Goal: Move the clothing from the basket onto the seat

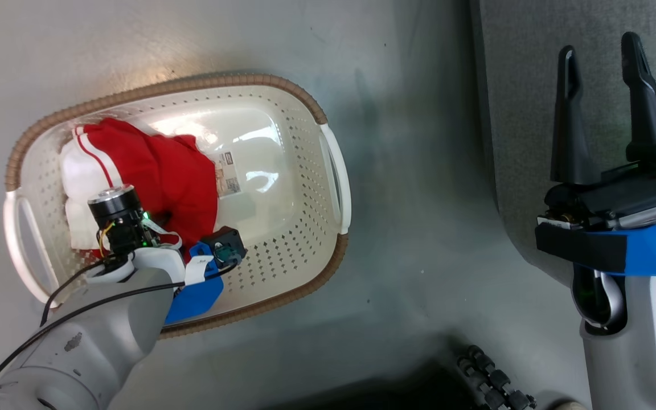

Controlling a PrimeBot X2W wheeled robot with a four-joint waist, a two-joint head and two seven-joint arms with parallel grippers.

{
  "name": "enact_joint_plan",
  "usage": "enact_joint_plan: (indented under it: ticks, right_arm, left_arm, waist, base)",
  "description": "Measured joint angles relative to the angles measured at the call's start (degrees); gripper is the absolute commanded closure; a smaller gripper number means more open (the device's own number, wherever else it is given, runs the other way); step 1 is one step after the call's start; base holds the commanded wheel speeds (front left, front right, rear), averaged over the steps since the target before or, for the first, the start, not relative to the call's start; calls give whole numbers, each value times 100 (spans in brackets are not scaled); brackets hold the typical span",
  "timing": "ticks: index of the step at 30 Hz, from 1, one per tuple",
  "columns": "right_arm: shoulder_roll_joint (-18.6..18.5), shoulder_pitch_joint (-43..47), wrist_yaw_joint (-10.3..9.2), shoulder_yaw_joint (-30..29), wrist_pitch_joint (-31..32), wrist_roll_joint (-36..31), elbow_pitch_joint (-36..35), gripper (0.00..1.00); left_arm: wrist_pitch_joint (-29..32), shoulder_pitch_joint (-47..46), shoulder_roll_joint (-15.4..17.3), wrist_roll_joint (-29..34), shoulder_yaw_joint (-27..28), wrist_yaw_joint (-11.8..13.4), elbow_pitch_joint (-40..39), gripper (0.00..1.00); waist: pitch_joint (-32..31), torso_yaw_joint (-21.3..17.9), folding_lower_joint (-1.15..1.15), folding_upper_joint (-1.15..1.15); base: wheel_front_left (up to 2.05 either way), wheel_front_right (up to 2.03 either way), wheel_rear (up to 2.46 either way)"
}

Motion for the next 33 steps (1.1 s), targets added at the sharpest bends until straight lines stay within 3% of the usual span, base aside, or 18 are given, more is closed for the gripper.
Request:
enact_joint_plan:
  ticks: [10, 11, 12, 13, 25, 33]
  right_arm:
    - [1, -50, 0, -24, -1, 40, -192, 0]
    - [1, -53, 0, -26, -2, 38, -210, 0]
    - [1, -53, 0, -30, -9, 38, -230, 0]
    - [1, -54, 0, -32, -9, 37, -246, 0]
    - [1, -70, 0, -77, -9, -7, -270, 0]
    - [1, -114, 0, -74, -9, -5, -152, 0]
  left_arm:
    - [314, -297, -26, 27, 1, 1, 170, 0]
    - [380, -318, -41, 23, 1, 0, 182, 29]
    - [424, -333, -60, 22, -1, 0, 191, 75]
    - [458, -344, -83, 22, -1, 0, 198, 100]
    - [747, -360, -550, -220, -1, 1, 187, 100]
    - [424, -344, -694, -374, 0, 1, 33, 100]
  waist:
    - [459, -111, 0, 0]
    - [481, -116, 0, 0]
    - [499, -118, 0, 0]
    - [513, -117, 0, 0]
    - [410, -4, -1, 0]
    - [83, 91, -1, 0]
  base:
    - [0, 0, 0]
    - [0, 0, 0]
    - [0, 0, 0]
    - [0, 0, 0]
    - [0, 0, 0]
    - [0, 0, 0]
